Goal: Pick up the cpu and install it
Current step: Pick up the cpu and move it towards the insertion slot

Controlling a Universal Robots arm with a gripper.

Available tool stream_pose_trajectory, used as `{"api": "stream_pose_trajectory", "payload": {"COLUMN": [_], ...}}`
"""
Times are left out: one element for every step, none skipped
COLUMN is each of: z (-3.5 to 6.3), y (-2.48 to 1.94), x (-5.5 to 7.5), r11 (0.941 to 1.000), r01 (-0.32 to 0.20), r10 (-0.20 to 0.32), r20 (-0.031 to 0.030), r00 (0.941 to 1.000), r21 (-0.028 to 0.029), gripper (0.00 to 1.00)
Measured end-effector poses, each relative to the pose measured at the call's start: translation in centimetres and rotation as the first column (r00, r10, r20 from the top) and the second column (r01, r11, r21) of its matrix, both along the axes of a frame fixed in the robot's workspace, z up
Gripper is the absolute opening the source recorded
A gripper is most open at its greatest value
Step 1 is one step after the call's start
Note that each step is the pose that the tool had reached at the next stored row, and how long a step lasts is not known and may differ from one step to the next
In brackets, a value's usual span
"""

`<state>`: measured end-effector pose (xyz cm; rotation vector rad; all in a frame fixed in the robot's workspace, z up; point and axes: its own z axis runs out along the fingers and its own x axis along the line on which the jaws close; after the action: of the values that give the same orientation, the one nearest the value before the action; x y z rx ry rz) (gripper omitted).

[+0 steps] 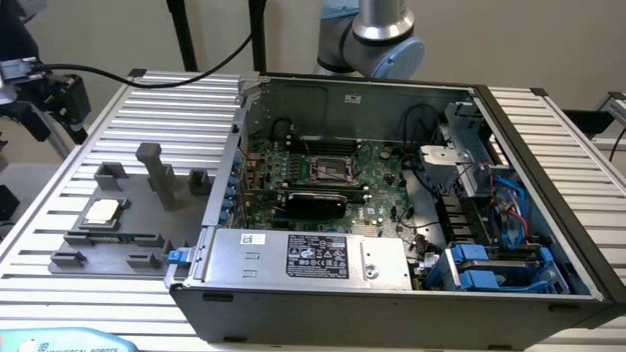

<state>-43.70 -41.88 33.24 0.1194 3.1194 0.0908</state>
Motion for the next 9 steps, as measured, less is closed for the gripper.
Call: {"api": "stream_pose_trajectory", "payload": {"z": [-0.19, -0.37, -0.54, -0.73, -0.90, -1.09, -1.27, -1.46, -1.64], "y": [-0.06, -0.12, -0.18, -0.24, -0.29, -0.35, -0.40, -0.47, -0.53], "x": [0.0, 0.0, 0.0, 0.0, 0.1, 0.1, 0.1, 0.1, 0.2], "r11": [1.0000, 1.0000, 1.0000, 1.0000, 1.0000, 1.0000, 1.0000, 1.0000, 1.0000], "r01": [0.000, 0.000, 0.000, 0.000, 0.000, 0.000, 0.000, 0.000, 0.000], "r10": [0.000, 0.000, 0.000, 0.000, 0.000, 0.000, 0.000, 0.000, 0.000], "r20": [0.0002, 0.0001, 0.0001, 0.0000, -0.0001, 0.0001, 0.0001, 0.0001, 0.0001], "r00": [1.0000, 1.0000, 1.0000, 1.0000, 1.0000, 1.0000, 1.0000, 1.0000, 1.0000], "r21": [0.0001, 0.0000, 0.0000, 0.0000, -0.0001, 0.0000, 0.0000, 0.0000, 0.0000], "gripper": [0.60, 0.60, 0.62, 0.62, 0.67, 0.67, 0.67, 0.73, 0.73]}}
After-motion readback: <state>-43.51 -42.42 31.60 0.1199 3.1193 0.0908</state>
